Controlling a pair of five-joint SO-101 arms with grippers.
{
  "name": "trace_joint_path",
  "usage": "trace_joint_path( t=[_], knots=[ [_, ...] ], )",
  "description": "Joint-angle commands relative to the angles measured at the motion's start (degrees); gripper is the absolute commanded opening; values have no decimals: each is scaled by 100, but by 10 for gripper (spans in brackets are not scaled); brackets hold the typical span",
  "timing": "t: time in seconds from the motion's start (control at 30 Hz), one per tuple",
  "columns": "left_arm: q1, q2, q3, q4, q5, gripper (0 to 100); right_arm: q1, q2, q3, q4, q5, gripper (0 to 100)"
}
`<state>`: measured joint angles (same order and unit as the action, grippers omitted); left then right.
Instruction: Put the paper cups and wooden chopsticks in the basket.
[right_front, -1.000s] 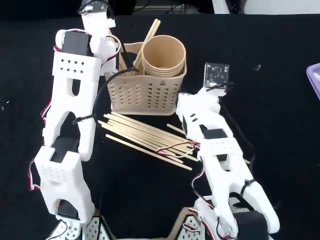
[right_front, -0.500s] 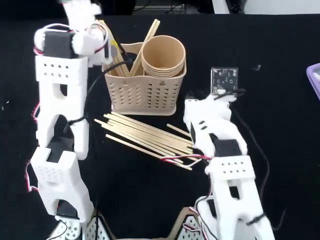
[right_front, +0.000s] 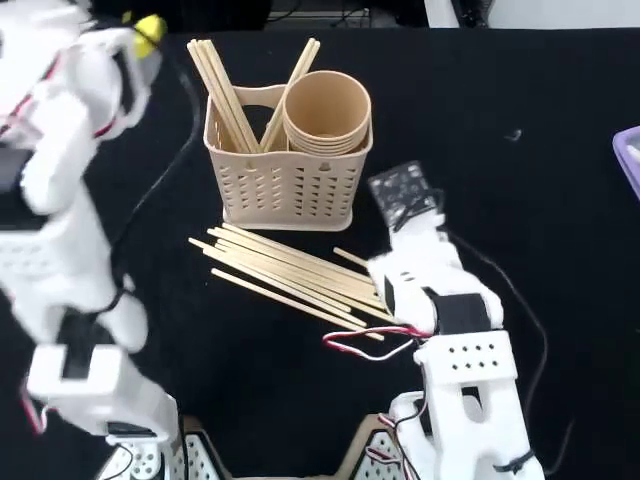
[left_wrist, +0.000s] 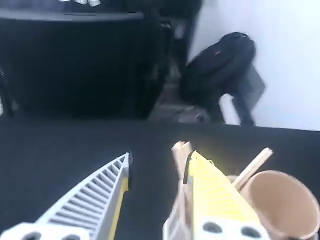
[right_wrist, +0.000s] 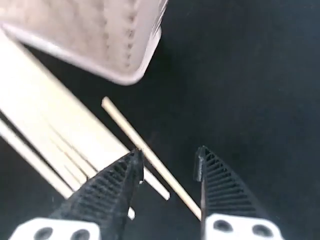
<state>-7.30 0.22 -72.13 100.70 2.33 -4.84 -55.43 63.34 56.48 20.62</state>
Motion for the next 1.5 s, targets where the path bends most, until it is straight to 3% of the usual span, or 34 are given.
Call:
trace_joint_path(
  t=[0.0,0.13,0.37,0.5,0.67,0.87,1.03,1.23,1.37,1.47],
  knots=[
    [-286,-1187,2088,26,-62,197,18,338,-66,211,571,190],
    [-268,-2497,4637,-70,-53,197,-273,1059,127,-132,897,191],
    [-286,-4809,8752,-1697,-70,188,-413,2387,145,-712,1600,188],
    [-286,-5908,10246,-2541,-70,188,-396,2879,154,-985,1837,191],
    [-286,-6505,10985,-3033,-79,191,-404,3284,4,-1108,1846,191],
    [-286,-6207,11459,-3508,-79,191,-413,3714,-268,-993,1960,182],
    [-242,-5697,12163,-4132,-26,188,-378,3767,-382,-756,2163,7],
    [-268,-5521,13156,-5046,105,188,-360,3767,-374,-651,2171,11],
    [-277,-5521,13569,-5486,123,188,79,3714,-549,88,2321,11],
    [-277,-5521,13604,-5538,123,188,791,3495,-769,686,3103,11]
  ],
)
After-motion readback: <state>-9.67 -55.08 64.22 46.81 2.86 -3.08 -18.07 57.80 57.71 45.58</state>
